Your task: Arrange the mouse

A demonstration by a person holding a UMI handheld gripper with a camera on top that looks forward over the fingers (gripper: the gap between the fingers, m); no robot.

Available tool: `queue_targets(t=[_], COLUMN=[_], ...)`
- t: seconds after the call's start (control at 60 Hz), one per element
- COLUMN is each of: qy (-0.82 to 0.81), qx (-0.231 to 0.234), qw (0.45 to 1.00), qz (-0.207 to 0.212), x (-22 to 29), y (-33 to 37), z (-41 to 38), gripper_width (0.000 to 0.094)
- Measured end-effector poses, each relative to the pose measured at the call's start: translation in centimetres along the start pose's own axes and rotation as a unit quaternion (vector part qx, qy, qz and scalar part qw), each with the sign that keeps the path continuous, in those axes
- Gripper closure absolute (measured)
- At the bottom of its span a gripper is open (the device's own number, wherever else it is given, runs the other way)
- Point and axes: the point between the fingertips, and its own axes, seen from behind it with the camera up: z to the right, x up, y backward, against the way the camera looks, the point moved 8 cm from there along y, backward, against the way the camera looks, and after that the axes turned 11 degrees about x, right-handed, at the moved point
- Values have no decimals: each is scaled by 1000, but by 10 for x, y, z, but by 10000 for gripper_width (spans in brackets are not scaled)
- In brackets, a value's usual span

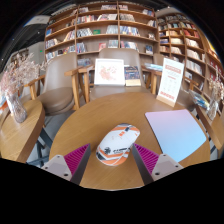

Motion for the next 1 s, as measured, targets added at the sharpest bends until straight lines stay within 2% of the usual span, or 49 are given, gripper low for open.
queue_targets(t=[0.433, 0.617, 0.667, 0.7, 0.717, 0.867, 1.0], qy=[12, 14, 14, 11, 11, -7, -10], qx=[19, 20, 18, 12, 10, 32, 26], qw=[1000, 1000, 1000, 1000, 1000, 999, 1000], qz=[-13, -12, -10, -8, -8, -15, -3], x=[35, 37, 38, 39, 39, 42, 58], y=[-47, -49, -49, -50, -51, -47, -29], z=[0, 2, 3, 6, 8, 13, 27], gripper_width=[86, 131, 202, 325, 437, 477, 499])
